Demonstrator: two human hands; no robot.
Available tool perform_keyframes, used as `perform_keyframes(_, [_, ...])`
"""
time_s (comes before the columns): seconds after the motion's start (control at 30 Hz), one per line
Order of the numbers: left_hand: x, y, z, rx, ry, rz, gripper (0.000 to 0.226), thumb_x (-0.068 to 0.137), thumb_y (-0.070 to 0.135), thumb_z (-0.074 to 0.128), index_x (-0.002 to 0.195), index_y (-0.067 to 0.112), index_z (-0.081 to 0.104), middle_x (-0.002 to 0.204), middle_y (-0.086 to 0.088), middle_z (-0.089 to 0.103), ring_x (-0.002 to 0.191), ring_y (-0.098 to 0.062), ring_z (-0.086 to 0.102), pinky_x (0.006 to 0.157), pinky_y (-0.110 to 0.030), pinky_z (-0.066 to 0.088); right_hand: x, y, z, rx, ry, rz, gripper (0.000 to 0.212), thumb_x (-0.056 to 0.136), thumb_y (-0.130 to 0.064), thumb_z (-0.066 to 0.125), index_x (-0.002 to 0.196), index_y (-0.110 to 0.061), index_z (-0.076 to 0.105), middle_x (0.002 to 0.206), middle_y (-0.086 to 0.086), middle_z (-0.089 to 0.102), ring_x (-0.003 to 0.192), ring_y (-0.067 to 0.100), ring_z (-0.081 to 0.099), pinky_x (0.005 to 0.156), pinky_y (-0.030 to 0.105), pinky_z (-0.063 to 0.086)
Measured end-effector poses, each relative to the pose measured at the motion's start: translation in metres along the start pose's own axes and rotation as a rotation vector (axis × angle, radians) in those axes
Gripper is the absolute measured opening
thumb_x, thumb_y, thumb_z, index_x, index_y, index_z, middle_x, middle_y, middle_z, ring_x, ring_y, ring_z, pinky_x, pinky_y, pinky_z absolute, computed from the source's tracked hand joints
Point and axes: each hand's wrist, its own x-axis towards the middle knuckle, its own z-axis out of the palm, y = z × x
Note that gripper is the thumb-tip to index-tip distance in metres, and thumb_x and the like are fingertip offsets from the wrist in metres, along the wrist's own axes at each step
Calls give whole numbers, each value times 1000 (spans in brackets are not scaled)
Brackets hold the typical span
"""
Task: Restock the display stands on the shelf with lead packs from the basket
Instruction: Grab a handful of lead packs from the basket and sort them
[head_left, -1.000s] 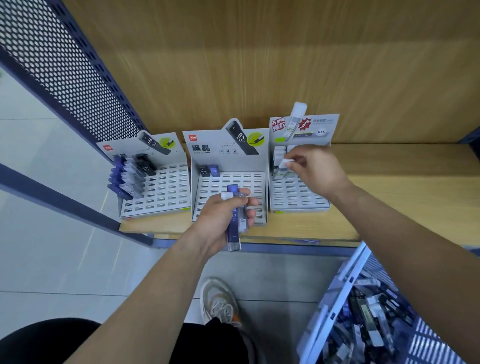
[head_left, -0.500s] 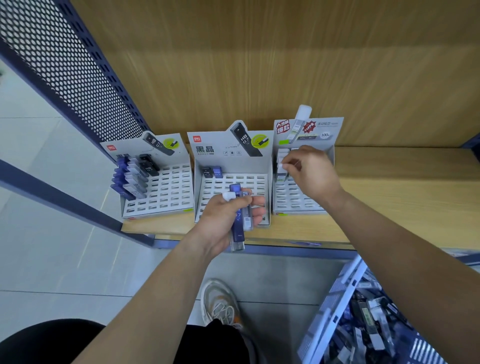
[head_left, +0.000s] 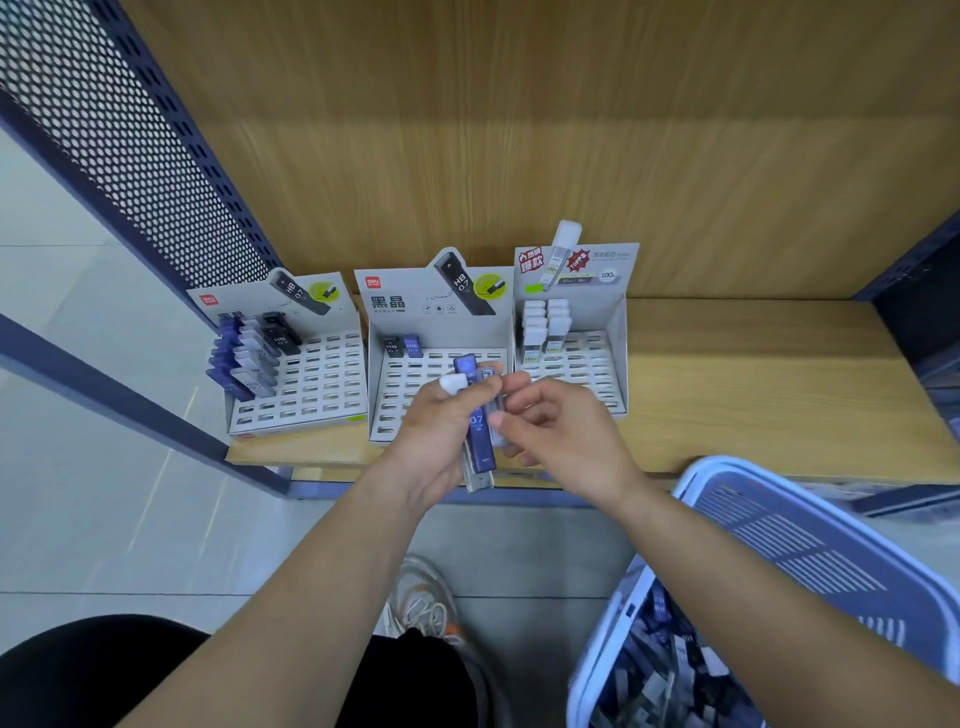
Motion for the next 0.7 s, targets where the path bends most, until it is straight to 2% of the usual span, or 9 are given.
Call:
perform_keyframes(0.07, [-5,2,3,-21,-9,3,15,101,8,56,113,4,65,103,-15,75,76,-25,73,53,-32,56,-2,-6,2,127,-35,60,14,86,-11,77,92,-8,65,70,3,69,60,14,69,63,32,60])
perform_keyframes(0.2, [-8,7,0,-29,-50,33,16,103,13,54,103,6,68,108,-14,76,92,-27,75,74,-35,63,-4,-14,-5,215,-46,52,11,93,-8,68,103,-7,71,83,13,69,65,17,62,68,36,59])
perform_keyframes(0.3, [-9,12,-6,-15,5,54,13,102,14,57,99,7,67,100,-14,77,89,-29,76,79,-34,63,-3,-15,-13,213,-41,3,18,97,-7,61,110,-11,74,85,6,67,66,16,60,63,32,59])
perform_keyframes(0.43, [-10,11,-13,129,67,65,19,101,22,60,106,6,69,102,-12,78,80,-25,76,63,-27,60,2,-16,-21,122,-11,-59,20,93,-2,66,104,-16,76,76,-3,66,59,12,58,60,25,54])
perform_keyframes(0.57, [-12,11,-15,217,51,82,20,102,26,58,107,9,68,100,-8,78,67,-14,70,56,-24,55,10,-22,-26,61,41,-101,15,88,-11,74,95,-24,79,84,-15,71,69,-1,61,68,15,47])
perform_keyframes(0.63, [-12,11,-14,210,45,76,18,102,25,59,102,9,67,99,-10,78,60,-13,64,53,-24,53,13,-25,-28,59,55,-135,13,90,-15,72,89,-25,79,86,-13,70,73,-1,60,70,18,47])
perform_keyframes(0.7, [-12,11,-13,187,44,74,15,101,21,60,97,7,66,95,-11,78,55,-12,58,50,-23,49,17,-26,-30,29,63,-168,17,92,-13,69,86,-26,79,90,-6,71,75,5,60,74,25,50])
